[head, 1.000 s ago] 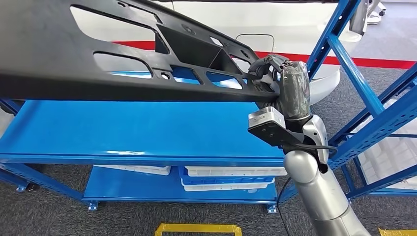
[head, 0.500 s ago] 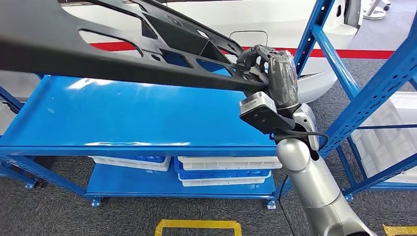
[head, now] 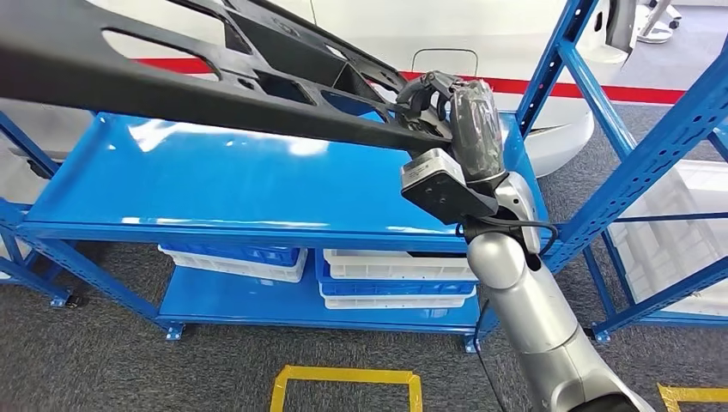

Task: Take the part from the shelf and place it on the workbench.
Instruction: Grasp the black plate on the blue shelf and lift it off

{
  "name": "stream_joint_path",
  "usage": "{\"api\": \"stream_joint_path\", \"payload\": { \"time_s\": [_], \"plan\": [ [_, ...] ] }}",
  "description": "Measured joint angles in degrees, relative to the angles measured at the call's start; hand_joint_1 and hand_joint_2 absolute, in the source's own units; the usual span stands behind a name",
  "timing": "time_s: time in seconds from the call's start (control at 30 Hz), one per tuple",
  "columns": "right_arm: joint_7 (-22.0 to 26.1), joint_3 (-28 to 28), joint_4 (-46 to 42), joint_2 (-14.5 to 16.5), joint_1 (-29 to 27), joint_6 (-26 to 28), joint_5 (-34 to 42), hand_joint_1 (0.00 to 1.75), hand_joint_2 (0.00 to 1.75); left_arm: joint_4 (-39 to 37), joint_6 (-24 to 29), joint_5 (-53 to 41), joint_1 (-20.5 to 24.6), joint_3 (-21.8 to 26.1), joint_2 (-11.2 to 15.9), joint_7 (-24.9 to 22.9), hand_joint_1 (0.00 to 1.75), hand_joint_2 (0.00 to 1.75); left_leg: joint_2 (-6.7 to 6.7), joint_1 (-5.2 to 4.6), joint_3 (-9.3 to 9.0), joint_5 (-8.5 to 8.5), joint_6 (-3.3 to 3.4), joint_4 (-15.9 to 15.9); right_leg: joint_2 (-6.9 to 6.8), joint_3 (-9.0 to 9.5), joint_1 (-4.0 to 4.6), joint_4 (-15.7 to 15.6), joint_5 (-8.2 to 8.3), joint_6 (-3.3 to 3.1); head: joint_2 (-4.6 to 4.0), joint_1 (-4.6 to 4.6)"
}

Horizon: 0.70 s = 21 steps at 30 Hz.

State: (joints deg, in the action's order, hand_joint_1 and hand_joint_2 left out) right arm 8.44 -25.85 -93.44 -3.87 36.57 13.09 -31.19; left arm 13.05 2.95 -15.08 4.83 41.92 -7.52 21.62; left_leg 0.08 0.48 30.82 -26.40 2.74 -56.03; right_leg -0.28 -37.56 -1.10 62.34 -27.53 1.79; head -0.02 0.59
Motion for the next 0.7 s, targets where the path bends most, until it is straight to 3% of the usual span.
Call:
{"api": "stream_joint_path", "payload": {
  "time_s": [0.07, 0.1, 0.13, 0.17, 0.23, 0.3, 0.33, 0.37, 0.43, 0.47, 0.53, 0.57, 0.6, 0.63, 0.67, 0.7],
  "plan": [
    [0.0, -0.1, 0.5, 0.0, 0.1, 0.0, 0.0, 1.75, 1.75, 0.0, 0.0, 0.1, 0.0, 0.0, 0.0, 0.0, 0.0, 0.0, 0.03, -0.23, 1.44, 1.05, 0.42, -0.1, 0.07, -2.45, 0.01, 7.7, -4.49, -0.55, 0.0, -0.15],
    [0.0, -0.2, 0.9, 0.0, 0.1, 0.1, 0.1, 1.75, 1.75, 0.0, 0.1, 0.1, 0.0, 0.0, 0.0, 0.0, 0.0, 0.0, 0.03, -0.34, 2.16, 1.56, 0.48, -0.1, 0.08, -3.03, 0.01, 10.8, -5.67, -0.42, 0.0, -0.16],
    [0.0, -0.3, 1.2, 0.1, 0.1, 0.1, 0.1, 1.75, 1.75, 0.0, 0.1, 0.1, -0.1, 0.1, 0.0, 0.0, 0.0, 0.0, 0.03, -0.44, 2.85, 2.05, 0.48, -0.2, 0.07, -2.69, 0.02, 12.1, -5.79, -0.04, 0.0, -0.16],
    [0.0, -0.3, 1.5, 0.1, 0.1, 0.1, 0.1, 1.75, 1.75, 0.0, 0.1, 0.1, -0.1, 0.1, 0.0, -0.1, 0.0, 0.0, 0.0, -0.51, 3.49, 2.49, 0.43, -0.3, 0.07, -1.24, 0.03, 11.1, -4.96, 0.43, 0.0, -0.19],
    [0.0, -0.3, 2.0, 0.4, 0.3, 0.1, 0.1, 1.75, 1.75, -0.1, 0.2, 0.1, -0.1, 0.1, 0.0, -0.1, 0.0, 0.0, -0.07, -0.6, 4.6, 3.26, 0.14, -0.6, 0.07, 4.24, 0.17, 3.6, -2.89, 0.78, 0.0, -0.21],
    [0.0, -0.4, 2.3, 1.0, 0.6, 0.2, 0.1, 1.75, 1.75, -0.1, 0.3, 0.1, -0.1, 0.2, 0.0, -0.2, 0.0, 0.0, -0.09, -0.81, 5.45, 3.99, -0.36, -1.0, 0.08, 8.99, 0.63, -4.0, -2.44, 0.33, 0.0, -0.17],
    [0.0, -0.4, 2.4, 1.3, 0.7, 0.3, 0.1, 1.75, 1.75, -0.1, 0.3, 0.1, -0.1, 0.3, 0.0, -0.2, 0.0, 0.0, -0.07, -0.87, 5.71, 4.35, -0.64, -1.1, 0.09, 9.92, 0.85, -5.8, -2.61, 0.04, 0.0, -0.16],
    [0.1, -0.5, 2.5, 1.6, 0.7, 0.3, 0.1, 1.75, 1.75, -0.2, 0.3, 0.1, -0.1, 0.4, 0.0, -0.2, 0.0, 0.0, -0.07, -0.95, 5.88, 4.77, -0.95, -1.1, 0.1, 9.94, 1.0, -6.3, -2.47, -0.2, 0.0, -0.13],
    [0.0, -0.5, 2.6, 2.0, 0.7, 0.5, 0.0, 1.75, 1.75, -0.3, 0.4, 0.0, -0.2, 0.6, 0.1, -0.2, 0.0, 0.0, -0.19, -0.79, 6.4, 4.38, -1.55, -1.6, 0.02, 9.2, 0.21, -6.3, -1.64, -1.06, 0.0, -0.09],
    [0.0, -0.5, 2.7, 2.2, 0.7, 0.5, 0.0, 1.75, 1.75, -0.3, 0.4, 0.0, -0.3, 0.7, 0.2, -0.2, 0.0, 0.0, -0.25, -0.66, 6.96, 2.89, -1.89, -2.8, -0.06, 8.76, -0.18, -6.4, -1.12, -1.61, 0.0, 0.01],
    [0.0, -0.5, 2.8, 2.7, 0.7, 0.6, -0.1, 1.75, 1.75, -0.3, 0.4, -0.1, -0.3, 0.8, 0.2, -0.2, 0.0, 0.0, -0.28, -0.23, 8.76, -2.48, -2.61, -8.4, -0.15, 7.63, -0.35, -6.4, 0.0, -2.3, 0.0, 0.14],
    [0.0, -0.5, 2.8, 2.8, 0.7, 0.6, -0.2, 1.75, 1.75, -0.3, 0.4, -0.1, -0.2, 0.9, 0.2, -0.2, 0.0, 0.0, -0.27, 0.01, 9.65, -4.91, -2.97, -12.2, -0.19, 6.91, -0.31, -6.3, 0.55, -2.38, 0.0, 0.17],
    [0.0, -0.5, 2.8, 2.9, 0.6, 0.6, -0.2, 1.75, 1.75, -0.3, 0.4, -0.2, -0.2, 0.9, 0.2, -0.2, 0.0, 0.0, -0.27, 0.23, 10.22, -6.23, -3.28, -15.5, -0.2, 6.19, -0.28, -6.2, 1.1, -2.33, 0.0, 0.17],
    [0.0, -0.5, 2.9, 2.9, 0.5, 0.7, -0.4, 1.75, 1.75, -0.3, 0.4, -0.3, -0.2, 0.9, 0.2, -0.3, 0.0, 0.0, -0.26, 0.44, 10.11, -6.17, -3.53, -17.4, -0.21, 5.45, -0.3, -6.1, 1.6, -2.21, 0.0, 0.18],
    [0.0, -0.5, 2.9, 2.9, 0.4, 0.7, -0.5, 1.75, 1.75, -0.3, 0.4, -0.5, -0.2, 0.9, 0.3, -0.4, 0.0, 0.0, -0.25, 0.66, 9.11, -4.96, -3.73, -17.5, -0.21, 4.73, -0.39, -5.9, 2.01, -1.98, 0.0, 0.18],
    [0.0, -0.5, 2.9, 2.9, 0.3, 0.8, -0.7, 1.75, 1.75, -0.3, 0.4, -0.7, -0.1, 0.9, 0.3, -0.5, 0.0, 0.0, -0.25, 0.89, 7.12, -3.26, -3.9, -15.5, -0.21, 4.04, -0.51, -5.6, 2.36, -1.7, 0.0, 0.19]
  ]
}}
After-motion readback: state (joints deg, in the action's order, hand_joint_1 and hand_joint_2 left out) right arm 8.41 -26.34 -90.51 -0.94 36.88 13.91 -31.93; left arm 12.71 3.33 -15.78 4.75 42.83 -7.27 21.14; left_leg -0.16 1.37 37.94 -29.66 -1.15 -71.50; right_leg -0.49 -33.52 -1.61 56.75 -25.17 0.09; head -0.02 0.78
